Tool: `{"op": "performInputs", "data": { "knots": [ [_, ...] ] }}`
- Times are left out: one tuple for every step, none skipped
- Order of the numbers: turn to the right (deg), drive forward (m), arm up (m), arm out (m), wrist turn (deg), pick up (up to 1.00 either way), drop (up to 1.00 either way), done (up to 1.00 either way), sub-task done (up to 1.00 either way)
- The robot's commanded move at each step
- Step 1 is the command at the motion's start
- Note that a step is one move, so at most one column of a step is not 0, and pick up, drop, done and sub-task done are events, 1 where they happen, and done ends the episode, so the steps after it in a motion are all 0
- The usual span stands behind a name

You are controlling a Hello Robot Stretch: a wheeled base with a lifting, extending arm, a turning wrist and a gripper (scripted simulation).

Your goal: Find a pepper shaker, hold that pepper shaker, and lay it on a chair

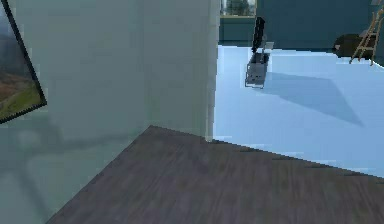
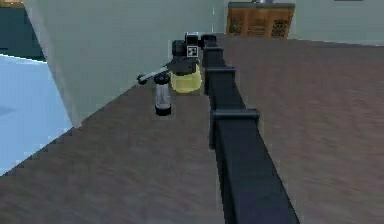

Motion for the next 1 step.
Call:
{"op": "performInputs", "data": {
  "knots": [
    [0.0, 0.05, 0.0, 0.0, 0.0, 0.0, 0.0, 0.0, 0.0]
  ]
}}
